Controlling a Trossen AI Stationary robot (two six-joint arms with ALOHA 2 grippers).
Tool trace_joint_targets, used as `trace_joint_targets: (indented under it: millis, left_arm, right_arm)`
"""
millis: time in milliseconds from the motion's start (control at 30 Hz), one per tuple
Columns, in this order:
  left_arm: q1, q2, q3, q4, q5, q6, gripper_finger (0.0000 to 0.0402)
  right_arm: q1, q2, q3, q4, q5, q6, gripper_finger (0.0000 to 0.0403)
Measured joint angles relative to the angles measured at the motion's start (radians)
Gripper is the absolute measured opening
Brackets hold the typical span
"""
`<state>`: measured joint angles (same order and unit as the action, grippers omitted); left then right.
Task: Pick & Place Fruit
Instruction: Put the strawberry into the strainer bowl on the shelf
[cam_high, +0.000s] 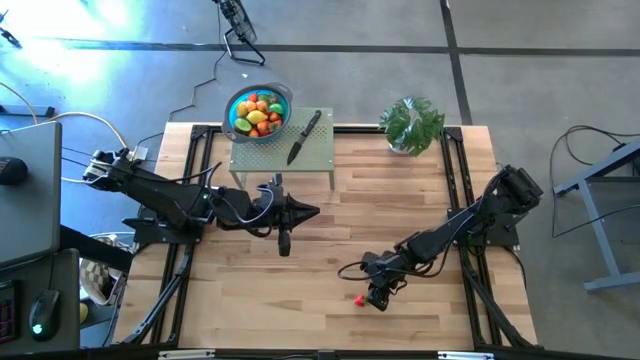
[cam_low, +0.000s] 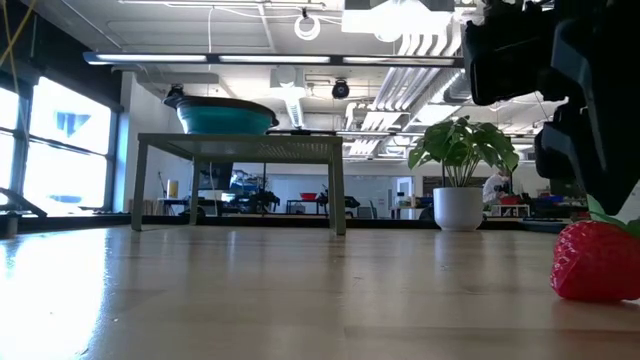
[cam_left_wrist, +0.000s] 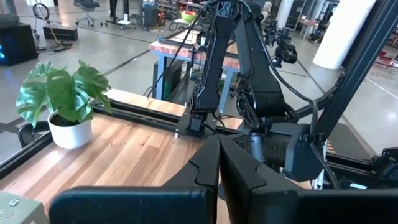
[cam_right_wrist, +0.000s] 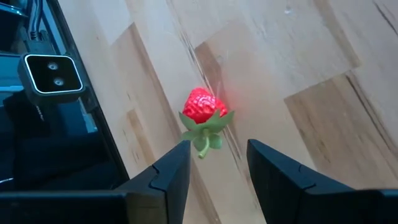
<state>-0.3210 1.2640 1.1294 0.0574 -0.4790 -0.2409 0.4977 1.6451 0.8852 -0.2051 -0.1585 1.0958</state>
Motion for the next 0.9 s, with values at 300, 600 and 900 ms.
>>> trace_joint_targets:
  millis: [300, 600, 900]
  left_arm:
    - [0.000, 0.000, 0.000, -0.001, -0.001, 0.000, 0.0010]
    - [0.000, 0.000, 0.000, -0.004, -0.001, 0.000, 0.0010]
    - [0.000, 0.000, 0.000, -0.005, -0.001, 0.000, 0.0010]
  right_arm:
    - [0.029, 0.037, 0.000, 0.007, 0.000, 0.011, 0.0151]
    - [0.048, 0.065, 0.000, 0.088, 0.030, 0.015, 0.0151]
    - [0.048, 0.065, 0.000, 0.089, 0.049, 0.018, 0.0141]
